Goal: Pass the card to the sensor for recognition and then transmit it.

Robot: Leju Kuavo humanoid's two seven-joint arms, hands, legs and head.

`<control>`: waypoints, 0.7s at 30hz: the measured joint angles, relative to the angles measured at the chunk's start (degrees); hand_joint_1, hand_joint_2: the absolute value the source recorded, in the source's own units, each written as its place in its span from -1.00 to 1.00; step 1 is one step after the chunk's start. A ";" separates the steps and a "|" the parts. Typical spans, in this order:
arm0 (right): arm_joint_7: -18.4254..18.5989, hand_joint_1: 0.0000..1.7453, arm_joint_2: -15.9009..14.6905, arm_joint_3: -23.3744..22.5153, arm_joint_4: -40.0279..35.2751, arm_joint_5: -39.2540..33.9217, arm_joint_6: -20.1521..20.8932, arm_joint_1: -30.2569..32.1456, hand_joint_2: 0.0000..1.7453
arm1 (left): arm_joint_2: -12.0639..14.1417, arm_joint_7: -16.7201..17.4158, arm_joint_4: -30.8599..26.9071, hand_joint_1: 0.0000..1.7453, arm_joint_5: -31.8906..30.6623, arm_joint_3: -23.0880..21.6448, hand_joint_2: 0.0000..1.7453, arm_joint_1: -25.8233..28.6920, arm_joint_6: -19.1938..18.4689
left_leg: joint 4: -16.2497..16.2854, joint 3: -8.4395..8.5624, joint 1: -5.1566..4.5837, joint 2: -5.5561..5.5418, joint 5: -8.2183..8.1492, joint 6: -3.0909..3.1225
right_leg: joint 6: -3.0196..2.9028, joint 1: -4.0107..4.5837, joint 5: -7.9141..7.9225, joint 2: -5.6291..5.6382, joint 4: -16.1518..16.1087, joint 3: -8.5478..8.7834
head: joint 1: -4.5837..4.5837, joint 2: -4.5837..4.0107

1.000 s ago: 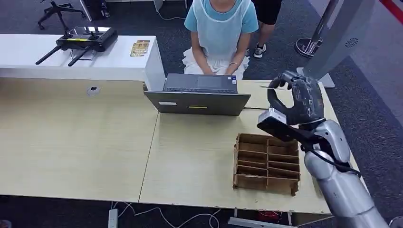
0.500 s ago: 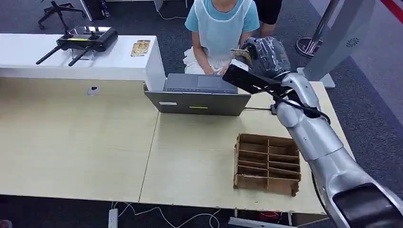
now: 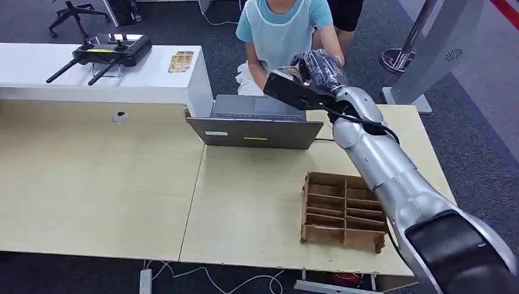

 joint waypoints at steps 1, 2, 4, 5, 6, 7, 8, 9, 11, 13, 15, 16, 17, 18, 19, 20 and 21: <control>-0.13 0.96 0.31 0.11 1.03 -0.02 -0.07 -0.29 1.00 | 0.11 -0.26 0.00 -1.00 1.42 0.84 -1.00 0.24 0.04 | 0.00 0.00 0.00 0.00 0.00 0.00 | 0.00 0.00 0.00 0.00 0.00 0.00 | 0.02 -0.02; -0.33 1.00 0.50 0.15 1.97 -0.13 -0.20 -0.47 1.00 | 0.13 -0.46 0.00 -1.00 3.39 1.67 -1.00 0.46 0.22 | 0.00 0.00 0.00 0.01 0.00 0.00 | 0.00 0.00 0.00 0.01 -0.01 0.00 | 0.00 -0.02; -0.61 1.00 0.59 0.26 3.15 -0.11 -0.66 -0.46 1.00 | 0.35 -0.79 0.00 -1.00 6.08 3.81 -1.00 0.93 0.74 | 0.00 0.00 0.00 -0.01 0.00 0.00 | 0.00 0.00 0.00 -0.01 -0.02 0.00 | 0.00 -0.02; -0.66 1.00 0.61 0.35 3.85 -0.11 -0.92 -0.47 1.00 | 0.54 -0.63 0.00 -1.00 6.25 4.64 -1.00 1.24 1.36 | 0.00 0.00 0.00 -0.02 0.00 0.00 | 0.00 0.00 0.00 -0.02 -0.03 0.00 | 0.00 0.00; -0.66 1.00 0.63 0.35 4.44 -0.09 -1.14 -0.47 1.00 | 0.61 -0.02 0.00 -1.00 6.27 5.14 -1.00 1.52 1.73 | 0.00 0.00 0.00 -0.01 0.00 0.00 | 0.00 0.00 0.00 -0.02 -0.03 0.00 | 0.00 0.00; -0.63 1.00 0.63 0.37 5.00 -0.02 -1.31 -0.46 1.00 | 0.74 0.51 0.00 -1.00 6.29 5.68 -1.00 1.80 2.01 | 0.00 0.00 0.00 -0.01 0.00 0.00 | 0.00 0.00 0.00 -0.01 -0.03 0.00 | 0.00 0.00; -0.61 1.00 0.63 0.37 5.57 0.02 -1.53 -0.46 1.00 | 0.81 1.12 -0.02 -1.00 6.34 6.12 -1.00 2.08 2.16 | 0.00 0.00 -0.01 -0.01 0.00 0.00 | 0.00 0.00 0.00 -0.01 -0.03 0.00 | 0.00 0.00; -0.59 1.00 0.66 0.41 6.10 0.07 -1.75 -0.48 1.00 | 0.83 1.60 -0.02 -1.00 6.42 6.56 -1.00 2.30 2.25 | 0.00 0.01 0.00 0.00 0.00 0.00 | 0.00 0.00 0.00 0.00 -0.03 0.00 | 0.00 0.00; -0.50 1.00 0.66 0.50 6.99 0.39 -2.01 -0.49 1.00 | 0.76 2.30 0.00 -1.00 6.51 7.23 -1.00 2.47 2.34 | 0.01 0.00 -0.01 -0.04 0.00 0.00 | 0.00 -0.01 0.00 -0.05 -0.03 0.00 | 0.00 0.00; -0.39 1.00 0.66 0.63 7.80 1.20 -1.99 -0.65 1.00 | -0.11 2.78 -0.02 -1.00 6.53 7.82 -1.00 2.45 1.99 | 0.01 0.00 -0.01 -0.06 0.00 0.00 | 0.00 -0.01 0.00 -0.07 -0.03 0.00 | 0.00 -0.02; -0.35 1.00 0.66 0.76 8.41 1.55 -1.90 -1.04 1.00 | -0.90 2.78 -0.02 -1.00 5.77 7.89 -1.00 2.37 1.35 | 0.01 0.00 -0.01 -0.05 0.00 0.00 | 0.01 -0.01 0.02 -0.05 -0.03 0.00 | 0.00 0.00; -0.35 1.00 0.66 0.85 8.72 1.84 -1.84 -1.35 1.00 | -1.25 2.53 -0.02 -1.00 5.39 7.89 -1.00 2.32 1.00 | 0.02 0.00 -0.02 -0.04 0.00 0.00 | 0.01 -0.02 0.02 -0.04 -0.04 0.00 | 0.00 0.00; -0.33 1.00 0.66 0.98 9.03 2.25 -1.73 -1.68 1.00 | -1.68 1.81 -0.02 -1.00 4.93 7.89 -1.00 2.28 0.37 | 0.03 0.01 -0.02 -0.03 0.00 0.00 | 0.01 -0.02 0.02 -0.04 -0.04 0.00 | 0.00 -0.02; -0.33 1.00 0.63 1.22 9.33 2.56 -1.62 -1.97 1.00 | -1.90 0.89 0.00 -1.00 4.37 7.89 -1.00 2.18 -0.26 | 0.04 0.01 -0.01 -0.03 0.00 0.01 | 0.01 -0.01 0.03 -0.04 -0.05 0.00 | 0.00 0.00; -0.33 1.00 0.59 1.42 9.64 2.78 -1.62 -2.21 1.00 | -2.19 -0.09 -0.02 -1.00 3.78 7.89 -1.00 2.06 -0.74 | 0.06 0.02 -0.01 -0.03 0.01 0.01 | 0.01 -0.01 0.03 -0.04 -0.06 -0.01 | 0.02 -0.02; -0.39 0.98 0.40 1.53 9.92 3.17 -1.68 -2.41 1.00 | -2.45 -1.25 0.00 -1.00 3.36 7.87 -1.00 1.89 -1.31 | 0.06 0.02 -0.01 -0.04 0.01 0.01 | 0.01 -0.01 0.03 -0.05 -0.06 0.00 | 0.00 -0.02; -0.44 0.98 0.24 1.60 10.14 3.24 -1.77 -2.56 1.00 | -2.51 -2.17 0.00 -1.00 3.21 7.87 -1.00 1.72 -1.71 | 0.06 0.01 -0.01 -0.05 0.01 0.01 | 0.01 -0.01 0.03 -0.05 -0.05 0.00 | 0.00 0.00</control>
